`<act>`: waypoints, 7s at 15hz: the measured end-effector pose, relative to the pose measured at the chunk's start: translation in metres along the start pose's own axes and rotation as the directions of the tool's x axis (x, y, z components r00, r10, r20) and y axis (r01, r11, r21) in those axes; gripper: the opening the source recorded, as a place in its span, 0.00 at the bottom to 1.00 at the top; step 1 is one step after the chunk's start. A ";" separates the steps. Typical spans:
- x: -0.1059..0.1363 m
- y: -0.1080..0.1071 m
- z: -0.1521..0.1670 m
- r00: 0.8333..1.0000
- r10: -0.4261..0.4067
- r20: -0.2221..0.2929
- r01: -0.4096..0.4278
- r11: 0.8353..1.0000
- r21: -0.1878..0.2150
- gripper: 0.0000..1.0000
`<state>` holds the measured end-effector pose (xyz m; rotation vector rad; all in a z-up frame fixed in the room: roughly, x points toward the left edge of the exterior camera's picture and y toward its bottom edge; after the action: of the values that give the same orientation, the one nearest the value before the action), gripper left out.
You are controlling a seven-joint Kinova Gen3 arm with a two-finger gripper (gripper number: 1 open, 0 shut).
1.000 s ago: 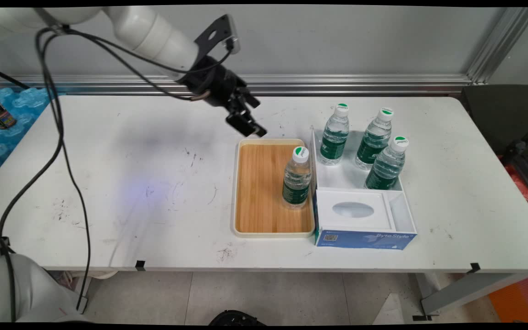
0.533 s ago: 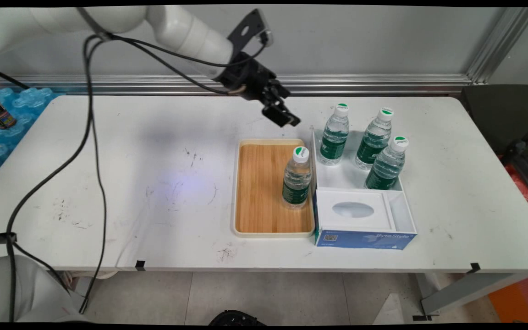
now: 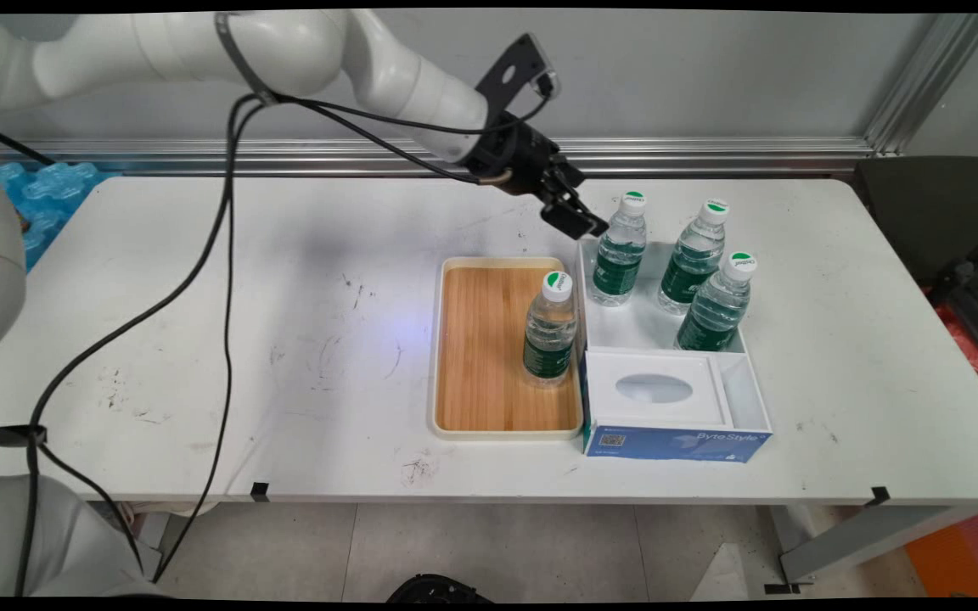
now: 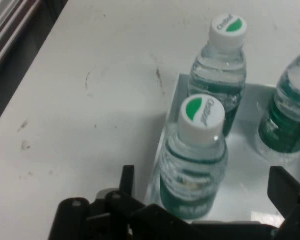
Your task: Pick up the green bottle from the white box, then place the picked object on the tray
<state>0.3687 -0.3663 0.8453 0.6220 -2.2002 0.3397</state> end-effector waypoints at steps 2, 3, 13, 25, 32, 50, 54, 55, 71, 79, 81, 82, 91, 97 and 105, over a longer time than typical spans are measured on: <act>0.000 0.000 0.009 1.000 -0.004 -0.010 0.004 1.000 -0.002 1.00; 0.000 0.001 0.015 1.000 -0.006 -0.015 0.006 1.000 -0.003 1.00; -0.007 -0.003 0.055 0.998 -0.028 -0.052 0.028 1.000 0.006 1.00; -0.017 -0.004 0.078 0.996 -0.048 -0.075 0.048 0.999 0.001 1.00; -0.022 0.000 0.082 0.996 -0.055 -0.073 0.053 0.998 -0.023 0.00; 0.027 0.014 0.017 0.994 -0.003 -0.106 -0.002 0.999 -0.040 0.00; 0.029 0.018 -0.030 0.998 0.022 -0.054 -0.024 0.999 -0.032 0.00; 0.028 0.019 -0.040 0.999 0.026 -0.042 -0.027 0.999 -0.027 0.00; -0.064 0.066 -0.144 0.994 -0.047 0.097 0.045 0.999 0.018 0.00; -0.091 0.088 -0.142 0.993 -0.042 0.107 0.045 0.999 -0.021 0.00; -0.094 0.091 -0.135 0.994 -0.032 0.104 0.036 0.999 -0.037 0.00; -0.095 0.092 -0.131 0.994 -0.027 0.102 0.031 0.999 -0.044 0.00; -0.106 0.095 -0.102 0.996 0.020 0.088 -0.012 0.996 -0.087 0.00; -0.110 0.094 -0.091 0.996 0.039 0.079 -0.031 0.994 -0.101 0.00; -0.117 0.092 -0.080 0.996 0.051 0.079 -0.042 0.993 -0.112 0.00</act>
<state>0.4348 -0.2163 0.8031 0.5329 -2.2977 0.2181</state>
